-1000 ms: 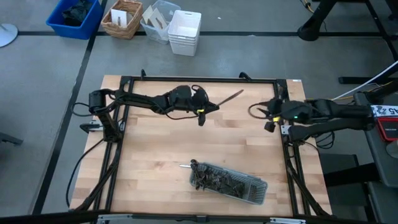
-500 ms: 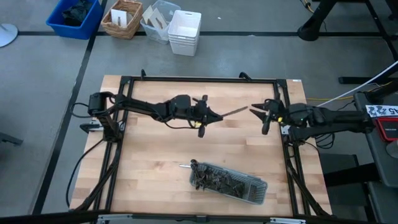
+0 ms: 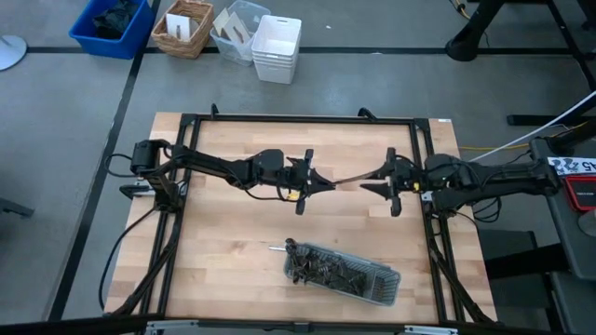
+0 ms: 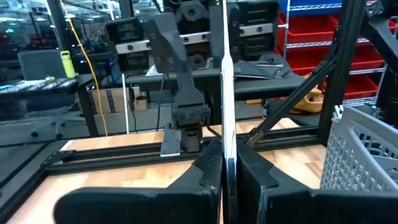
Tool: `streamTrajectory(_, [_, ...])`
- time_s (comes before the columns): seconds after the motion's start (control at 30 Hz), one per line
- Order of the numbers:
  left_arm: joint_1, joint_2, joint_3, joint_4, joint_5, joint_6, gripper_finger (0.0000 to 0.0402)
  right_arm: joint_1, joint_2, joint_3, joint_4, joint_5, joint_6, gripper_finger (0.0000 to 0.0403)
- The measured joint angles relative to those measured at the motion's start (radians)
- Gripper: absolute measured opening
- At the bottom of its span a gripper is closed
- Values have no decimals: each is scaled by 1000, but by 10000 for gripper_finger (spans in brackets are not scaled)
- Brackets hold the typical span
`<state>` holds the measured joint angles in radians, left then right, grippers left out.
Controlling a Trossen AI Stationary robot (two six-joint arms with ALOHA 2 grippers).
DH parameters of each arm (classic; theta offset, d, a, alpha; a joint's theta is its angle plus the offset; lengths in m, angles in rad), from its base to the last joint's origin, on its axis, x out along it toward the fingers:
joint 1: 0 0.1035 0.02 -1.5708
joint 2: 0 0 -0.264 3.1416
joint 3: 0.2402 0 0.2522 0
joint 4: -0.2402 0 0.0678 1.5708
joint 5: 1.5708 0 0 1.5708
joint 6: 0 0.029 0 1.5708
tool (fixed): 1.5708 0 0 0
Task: Sort silverware
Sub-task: Put the knife into the gray silverware rack
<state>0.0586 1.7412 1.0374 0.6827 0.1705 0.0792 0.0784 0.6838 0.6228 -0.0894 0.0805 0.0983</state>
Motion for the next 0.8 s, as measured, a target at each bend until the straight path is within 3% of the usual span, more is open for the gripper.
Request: streamTrajectory(0.8, [0, 0, 0, 14, 0, -3, 15, 0, 176, 0, 332, -30, -134, 111])
